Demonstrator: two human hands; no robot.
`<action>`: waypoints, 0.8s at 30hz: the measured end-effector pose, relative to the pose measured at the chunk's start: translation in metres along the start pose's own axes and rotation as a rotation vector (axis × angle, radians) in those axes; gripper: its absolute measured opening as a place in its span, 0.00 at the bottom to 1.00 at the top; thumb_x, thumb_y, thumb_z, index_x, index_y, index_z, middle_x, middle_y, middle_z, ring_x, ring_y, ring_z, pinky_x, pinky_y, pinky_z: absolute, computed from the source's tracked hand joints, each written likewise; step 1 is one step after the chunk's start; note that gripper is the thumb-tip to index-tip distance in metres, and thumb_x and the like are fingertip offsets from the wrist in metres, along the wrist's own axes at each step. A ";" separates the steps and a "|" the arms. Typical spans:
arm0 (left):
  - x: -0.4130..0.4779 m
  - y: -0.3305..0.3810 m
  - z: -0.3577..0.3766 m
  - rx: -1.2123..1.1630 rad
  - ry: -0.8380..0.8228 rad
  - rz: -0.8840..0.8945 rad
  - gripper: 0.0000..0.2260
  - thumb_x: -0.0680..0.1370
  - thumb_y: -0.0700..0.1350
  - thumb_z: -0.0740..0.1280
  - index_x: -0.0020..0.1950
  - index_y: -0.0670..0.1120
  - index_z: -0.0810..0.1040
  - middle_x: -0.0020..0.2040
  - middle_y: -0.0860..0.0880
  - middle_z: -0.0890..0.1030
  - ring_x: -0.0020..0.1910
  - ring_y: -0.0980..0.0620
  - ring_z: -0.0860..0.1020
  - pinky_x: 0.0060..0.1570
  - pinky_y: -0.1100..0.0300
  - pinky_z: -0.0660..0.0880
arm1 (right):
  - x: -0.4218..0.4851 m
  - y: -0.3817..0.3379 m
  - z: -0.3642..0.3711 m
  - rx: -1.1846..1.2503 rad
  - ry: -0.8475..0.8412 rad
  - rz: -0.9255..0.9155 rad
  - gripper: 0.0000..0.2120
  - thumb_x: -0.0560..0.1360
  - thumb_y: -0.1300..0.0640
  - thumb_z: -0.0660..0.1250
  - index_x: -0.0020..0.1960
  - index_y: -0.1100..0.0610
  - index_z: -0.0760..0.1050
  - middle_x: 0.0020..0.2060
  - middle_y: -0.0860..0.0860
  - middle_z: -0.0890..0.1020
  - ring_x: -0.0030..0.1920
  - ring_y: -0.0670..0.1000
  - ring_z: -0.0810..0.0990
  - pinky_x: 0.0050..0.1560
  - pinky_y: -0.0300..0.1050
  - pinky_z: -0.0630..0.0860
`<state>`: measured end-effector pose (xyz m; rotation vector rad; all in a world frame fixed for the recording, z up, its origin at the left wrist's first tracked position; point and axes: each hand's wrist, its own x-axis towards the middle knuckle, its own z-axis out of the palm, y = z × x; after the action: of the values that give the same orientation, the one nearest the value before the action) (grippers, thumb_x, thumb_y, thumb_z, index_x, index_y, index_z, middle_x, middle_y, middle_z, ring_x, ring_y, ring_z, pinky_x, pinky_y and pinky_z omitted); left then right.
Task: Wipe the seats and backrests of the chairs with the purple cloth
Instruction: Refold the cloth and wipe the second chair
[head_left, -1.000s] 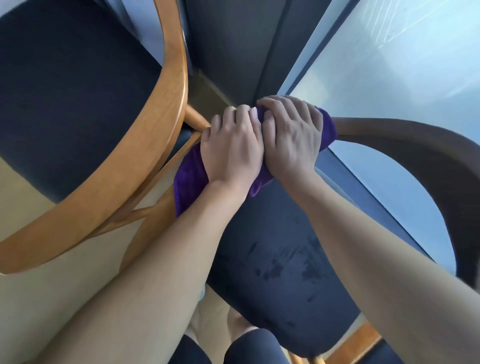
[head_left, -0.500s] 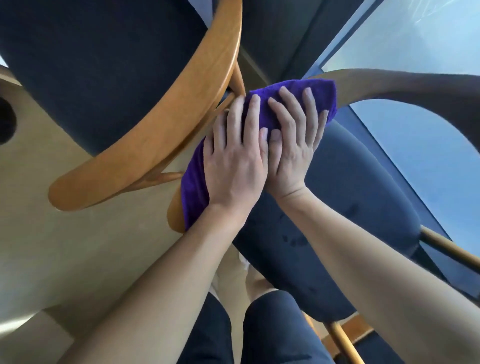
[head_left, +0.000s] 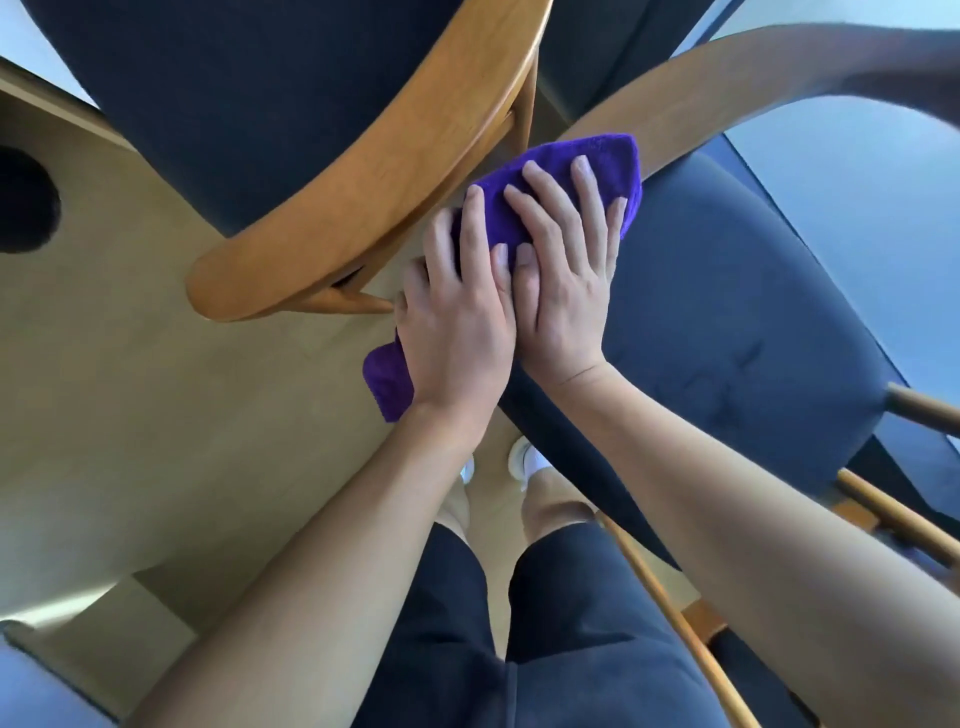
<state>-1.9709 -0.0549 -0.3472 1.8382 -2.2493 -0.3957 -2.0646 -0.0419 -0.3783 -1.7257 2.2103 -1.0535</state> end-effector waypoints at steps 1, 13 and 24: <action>-0.004 -0.004 -0.002 -0.016 -0.003 -0.008 0.21 0.86 0.51 0.50 0.76 0.45 0.67 0.69 0.44 0.74 0.54 0.44 0.77 0.49 0.51 0.78 | -0.004 -0.005 0.000 0.001 -0.007 0.000 0.17 0.80 0.62 0.60 0.66 0.61 0.77 0.68 0.57 0.76 0.74 0.63 0.66 0.75 0.67 0.53; -0.029 -0.023 -0.020 -0.229 -0.009 0.000 0.20 0.84 0.47 0.59 0.74 0.40 0.69 0.67 0.40 0.74 0.59 0.42 0.76 0.58 0.51 0.74 | -0.050 -0.064 0.002 0.720 -0.001 0.768 0.33 0.82 0.46 0.58 0.80 0.41 0.44 0.72 0.48 0.72 0.60 0.48 0.79 0.57 0.41 0.75; -0.045 -0.010 -0.023 -0.022 0.043 -0.024 0.17 0.84 0.49 0.61 0.69 0.43 0.75 0.61 0.41 0.76 0.53 0.40 0.75 0.51 0.48 0.71 | -0.062 -0.057 -0.009 0.603 -0.009 0.805 0.27 0.81 0.46 0.60 0.79 0.43 0.56 0.32 0.46 0.79 0.32 0.44 0.77 0.36 0.39 0.73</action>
<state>-1.9451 -0.0148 -0.3286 1.8465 -2.1879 -0.3802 -2.0031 0.0120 -0.3560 -0.5136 1.9633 -1.2566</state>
